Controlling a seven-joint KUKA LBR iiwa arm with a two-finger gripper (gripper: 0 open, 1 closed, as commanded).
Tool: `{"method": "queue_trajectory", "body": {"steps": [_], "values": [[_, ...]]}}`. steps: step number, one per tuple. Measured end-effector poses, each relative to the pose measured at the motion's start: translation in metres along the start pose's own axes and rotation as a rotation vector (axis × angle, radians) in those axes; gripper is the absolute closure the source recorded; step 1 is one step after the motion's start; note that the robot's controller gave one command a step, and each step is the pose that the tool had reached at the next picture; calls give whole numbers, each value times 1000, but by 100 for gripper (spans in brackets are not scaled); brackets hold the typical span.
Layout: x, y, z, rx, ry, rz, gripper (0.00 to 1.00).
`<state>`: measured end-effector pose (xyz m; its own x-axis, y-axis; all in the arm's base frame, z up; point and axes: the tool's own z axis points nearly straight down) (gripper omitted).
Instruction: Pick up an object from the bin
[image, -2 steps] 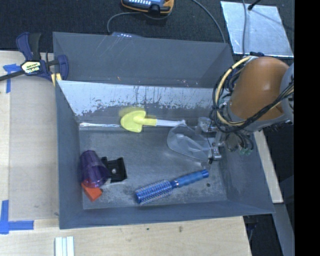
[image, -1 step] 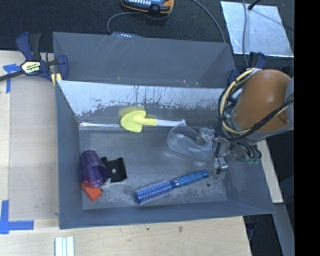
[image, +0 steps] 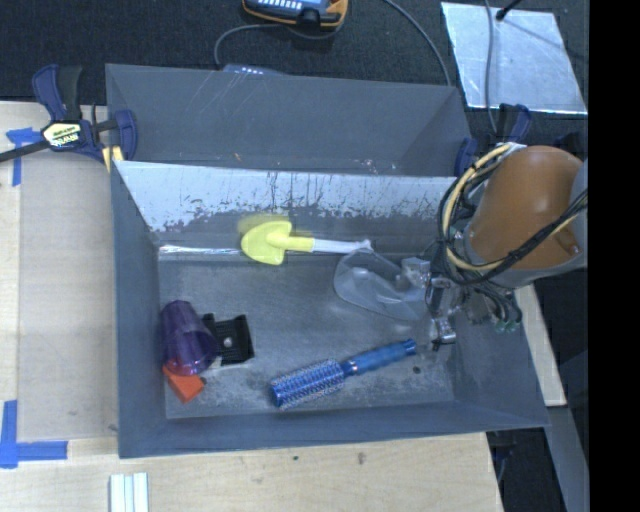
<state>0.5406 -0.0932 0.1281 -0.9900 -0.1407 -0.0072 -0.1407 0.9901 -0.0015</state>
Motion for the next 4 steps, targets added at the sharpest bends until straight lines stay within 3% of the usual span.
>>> {"method": "queue_trajectory", "body": {"steps": [1,2,3,4], "values": [[1,0,4,1,-1,56,0],[-22,2,4,0,2,104,0],[-1,-3,25,3,-12,-9,0],[25,-5,43,0,-30,166,0]]}}
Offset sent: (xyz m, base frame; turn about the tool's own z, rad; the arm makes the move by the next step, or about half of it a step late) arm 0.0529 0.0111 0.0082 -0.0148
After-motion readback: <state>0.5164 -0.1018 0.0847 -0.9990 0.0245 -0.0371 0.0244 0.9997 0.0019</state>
